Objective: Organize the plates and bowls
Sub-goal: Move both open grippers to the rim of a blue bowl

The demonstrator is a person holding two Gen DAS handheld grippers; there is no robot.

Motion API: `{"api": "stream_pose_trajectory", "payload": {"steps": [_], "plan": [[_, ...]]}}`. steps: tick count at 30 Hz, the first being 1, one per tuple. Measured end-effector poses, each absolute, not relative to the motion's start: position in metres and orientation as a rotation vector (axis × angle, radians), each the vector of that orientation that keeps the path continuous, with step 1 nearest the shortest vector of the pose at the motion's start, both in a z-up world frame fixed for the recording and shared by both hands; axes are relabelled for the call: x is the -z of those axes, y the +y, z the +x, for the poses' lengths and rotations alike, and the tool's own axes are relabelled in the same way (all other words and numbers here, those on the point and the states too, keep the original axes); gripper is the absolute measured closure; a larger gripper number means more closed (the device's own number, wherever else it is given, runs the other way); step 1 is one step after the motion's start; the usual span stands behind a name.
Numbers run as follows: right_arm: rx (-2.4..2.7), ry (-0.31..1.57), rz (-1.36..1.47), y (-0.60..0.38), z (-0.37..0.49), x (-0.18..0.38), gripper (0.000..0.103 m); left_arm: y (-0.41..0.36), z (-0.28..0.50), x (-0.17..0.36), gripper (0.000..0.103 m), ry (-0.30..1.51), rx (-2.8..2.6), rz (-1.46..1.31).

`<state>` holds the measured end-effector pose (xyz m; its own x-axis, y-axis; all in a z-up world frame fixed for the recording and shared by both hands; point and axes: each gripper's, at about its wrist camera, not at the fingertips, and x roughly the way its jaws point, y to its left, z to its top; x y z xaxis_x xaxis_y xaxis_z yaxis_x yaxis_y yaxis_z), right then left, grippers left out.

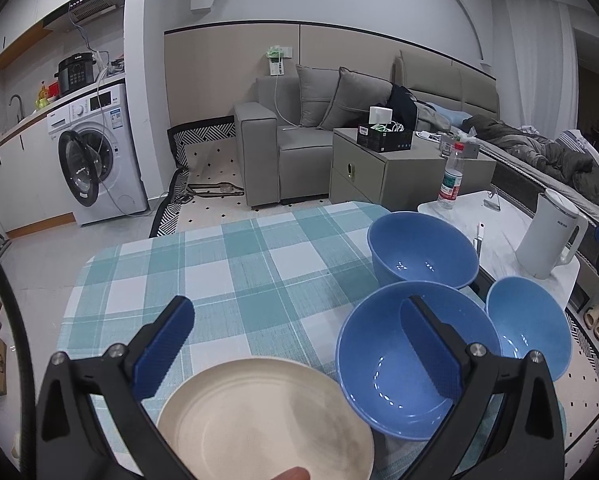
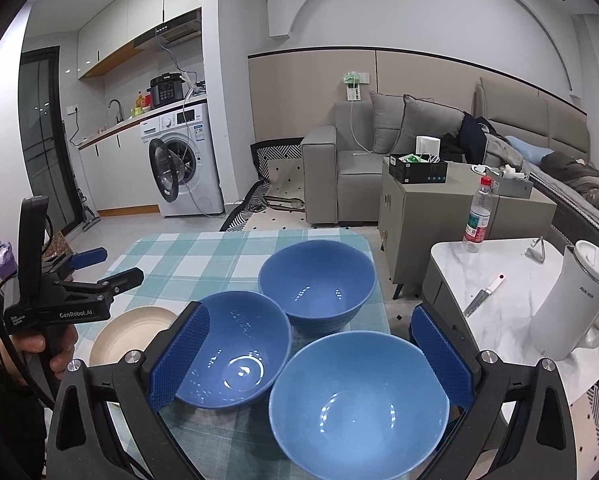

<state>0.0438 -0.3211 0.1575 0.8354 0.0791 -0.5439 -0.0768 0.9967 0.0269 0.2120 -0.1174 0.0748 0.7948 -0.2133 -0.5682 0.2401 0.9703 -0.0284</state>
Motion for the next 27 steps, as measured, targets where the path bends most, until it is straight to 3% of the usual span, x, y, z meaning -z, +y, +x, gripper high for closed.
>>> {"api": "stream_pose_trajectory", "payload": {"steps": [27], "plan": [[-0.014,0.677,0.127,-0.377,0.132,-0.137,0.000,-0.154,0.298,-0.055,0.000,0.722,0.271,0.072]]}}
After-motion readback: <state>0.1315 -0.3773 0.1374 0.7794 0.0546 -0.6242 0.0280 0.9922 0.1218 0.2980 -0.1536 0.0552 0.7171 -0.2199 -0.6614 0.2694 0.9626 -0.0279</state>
